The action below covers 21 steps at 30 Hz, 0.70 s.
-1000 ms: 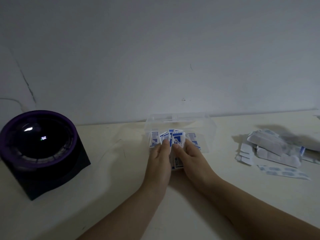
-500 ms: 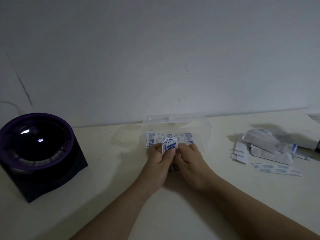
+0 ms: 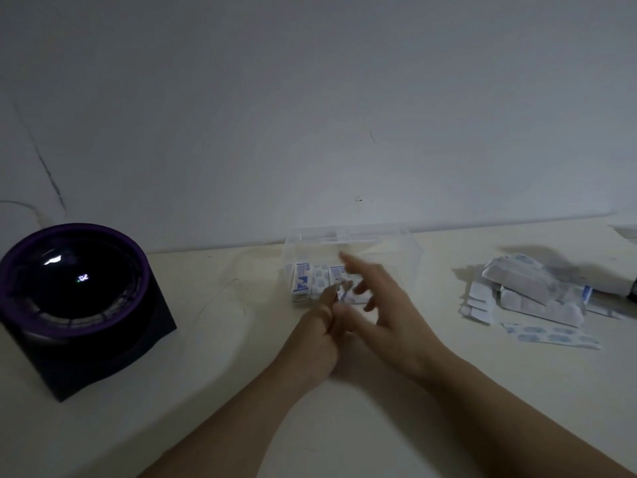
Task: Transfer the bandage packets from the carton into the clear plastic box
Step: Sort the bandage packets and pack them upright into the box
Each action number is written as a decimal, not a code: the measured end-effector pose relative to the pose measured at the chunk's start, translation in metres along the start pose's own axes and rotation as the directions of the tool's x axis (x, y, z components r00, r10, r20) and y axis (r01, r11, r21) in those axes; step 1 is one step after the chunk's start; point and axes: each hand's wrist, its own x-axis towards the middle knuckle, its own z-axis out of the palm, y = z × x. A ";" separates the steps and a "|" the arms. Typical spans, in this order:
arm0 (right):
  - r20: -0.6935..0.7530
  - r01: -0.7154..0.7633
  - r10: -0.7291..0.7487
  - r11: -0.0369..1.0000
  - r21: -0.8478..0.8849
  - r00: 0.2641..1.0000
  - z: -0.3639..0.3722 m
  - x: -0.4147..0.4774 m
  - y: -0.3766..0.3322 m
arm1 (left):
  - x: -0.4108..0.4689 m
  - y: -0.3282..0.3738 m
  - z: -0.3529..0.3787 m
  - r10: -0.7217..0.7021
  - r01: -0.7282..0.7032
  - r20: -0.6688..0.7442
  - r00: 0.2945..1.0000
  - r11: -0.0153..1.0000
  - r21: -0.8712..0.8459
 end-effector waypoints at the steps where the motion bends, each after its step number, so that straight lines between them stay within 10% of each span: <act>1: 0.054 0.036 -0.034 0.999 -0.027 0.998 0.005 -0.001 0.002 | 0.001 -0.002 0.001 0.000 0.000 0.021 1.000 0.999 0.035; 21: 0.014 -0.017 0.015 0.992 0.126 1.000 0.004 -0.001 -0.008 | -0.004 0.013 -0.006 0.046 -0.049 0.093 0.995 0.998 0.031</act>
